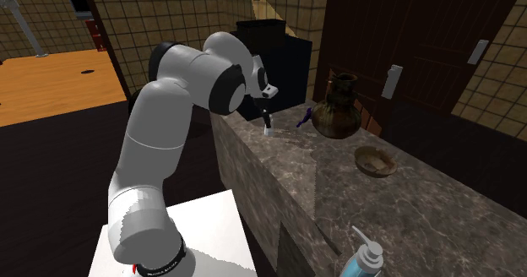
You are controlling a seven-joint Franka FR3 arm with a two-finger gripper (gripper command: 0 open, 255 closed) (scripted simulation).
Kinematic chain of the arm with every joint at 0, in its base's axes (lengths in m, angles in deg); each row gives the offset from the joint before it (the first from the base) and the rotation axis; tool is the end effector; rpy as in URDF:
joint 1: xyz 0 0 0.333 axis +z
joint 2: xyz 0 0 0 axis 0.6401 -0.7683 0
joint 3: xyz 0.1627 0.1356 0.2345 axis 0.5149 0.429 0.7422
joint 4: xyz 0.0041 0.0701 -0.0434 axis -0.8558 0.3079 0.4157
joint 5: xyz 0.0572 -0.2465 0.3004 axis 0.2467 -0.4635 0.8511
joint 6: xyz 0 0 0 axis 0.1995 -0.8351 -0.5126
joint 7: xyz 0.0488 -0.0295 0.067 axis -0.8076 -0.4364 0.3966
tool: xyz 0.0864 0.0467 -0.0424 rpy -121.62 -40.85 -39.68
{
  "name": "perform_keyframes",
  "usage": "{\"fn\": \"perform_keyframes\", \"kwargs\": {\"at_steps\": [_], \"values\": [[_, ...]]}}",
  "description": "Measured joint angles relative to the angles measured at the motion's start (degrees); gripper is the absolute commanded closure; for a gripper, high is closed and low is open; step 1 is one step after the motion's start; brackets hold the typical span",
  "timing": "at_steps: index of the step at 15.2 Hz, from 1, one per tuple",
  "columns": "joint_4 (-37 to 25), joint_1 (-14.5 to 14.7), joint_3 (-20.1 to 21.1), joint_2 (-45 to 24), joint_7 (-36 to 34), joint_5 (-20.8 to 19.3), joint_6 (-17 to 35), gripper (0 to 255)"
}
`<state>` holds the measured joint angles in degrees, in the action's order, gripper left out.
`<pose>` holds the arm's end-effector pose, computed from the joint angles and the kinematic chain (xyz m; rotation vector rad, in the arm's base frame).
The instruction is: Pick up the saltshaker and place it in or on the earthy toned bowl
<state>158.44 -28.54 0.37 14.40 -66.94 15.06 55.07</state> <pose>0.4639 0.4577 0.3357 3.0627 -0.3005 0.3270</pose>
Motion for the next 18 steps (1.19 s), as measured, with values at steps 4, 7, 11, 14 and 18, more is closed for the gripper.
{"fn": "perform_keyframes", "kwargs": {"at_steps": [4,7,11,14,18], "values": [[0.0,0.0,0.0,0.0,0.0,0.0,0.0,255],[0.0,0.0,0.0,0.0,0.0,0.0,0.0,255],[-0.1,0.1,0.0,0.0,0.0,0.0,0.0,255],[-0.1,-0.1,0.2,0.3,0.1,0.2,-0.3,255],[-1.1,-0.5,0.9,1.5,1.4,1.6,-2.1,255]]}}
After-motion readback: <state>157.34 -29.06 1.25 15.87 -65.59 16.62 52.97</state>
